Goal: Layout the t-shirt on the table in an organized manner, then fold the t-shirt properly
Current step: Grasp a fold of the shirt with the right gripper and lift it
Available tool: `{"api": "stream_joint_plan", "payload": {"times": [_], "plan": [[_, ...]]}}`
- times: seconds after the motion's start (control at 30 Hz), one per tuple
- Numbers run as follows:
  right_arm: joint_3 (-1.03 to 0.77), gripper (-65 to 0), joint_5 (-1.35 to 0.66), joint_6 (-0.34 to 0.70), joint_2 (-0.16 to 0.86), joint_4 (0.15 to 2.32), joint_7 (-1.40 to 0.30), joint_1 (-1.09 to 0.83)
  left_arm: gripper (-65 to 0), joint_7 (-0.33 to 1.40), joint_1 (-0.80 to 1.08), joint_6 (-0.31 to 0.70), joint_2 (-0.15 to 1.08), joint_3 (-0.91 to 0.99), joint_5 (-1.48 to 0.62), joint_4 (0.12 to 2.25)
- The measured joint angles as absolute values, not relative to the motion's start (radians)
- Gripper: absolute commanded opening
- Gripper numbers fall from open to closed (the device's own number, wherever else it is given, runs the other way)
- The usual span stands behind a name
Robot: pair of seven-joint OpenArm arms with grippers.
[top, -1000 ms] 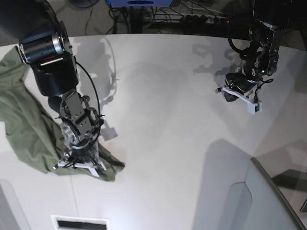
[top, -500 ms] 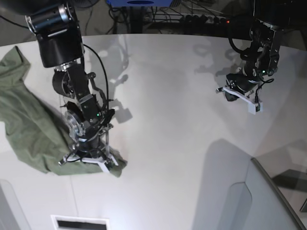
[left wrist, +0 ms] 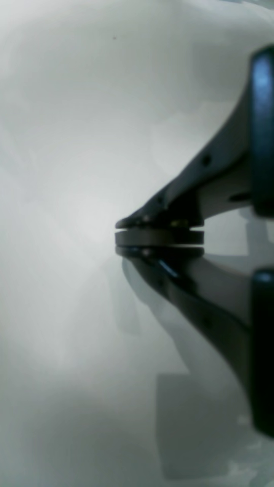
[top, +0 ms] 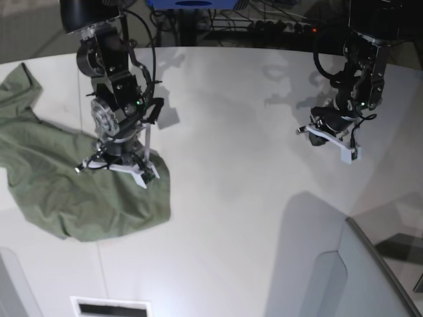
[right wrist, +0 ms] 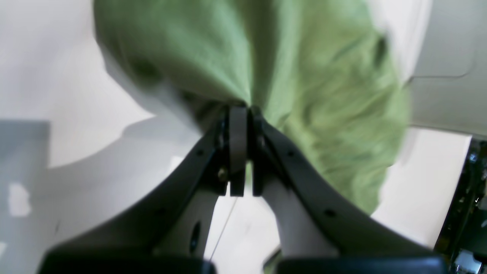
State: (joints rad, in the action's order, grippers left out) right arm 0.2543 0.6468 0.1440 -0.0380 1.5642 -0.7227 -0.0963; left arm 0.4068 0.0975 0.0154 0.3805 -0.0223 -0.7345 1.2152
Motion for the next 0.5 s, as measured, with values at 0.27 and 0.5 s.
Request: {"api": "stream_joint_plan", "payload": {"times": [0.27,0.5], "plan": [[0.248,-65.0,0.645,0.146,-0.038,1.567,-0.772,-0.13,-65.0,0.407,0.085,0.131,0.381,-0.023,-0.734,1.215],[0.081,-64.7,0.649,0.14,-0.072,1.557,-0.78,-0.166,-65.0,0.407,0.086,0.129,0.385,-0.023,-0.735,1.213]]}}
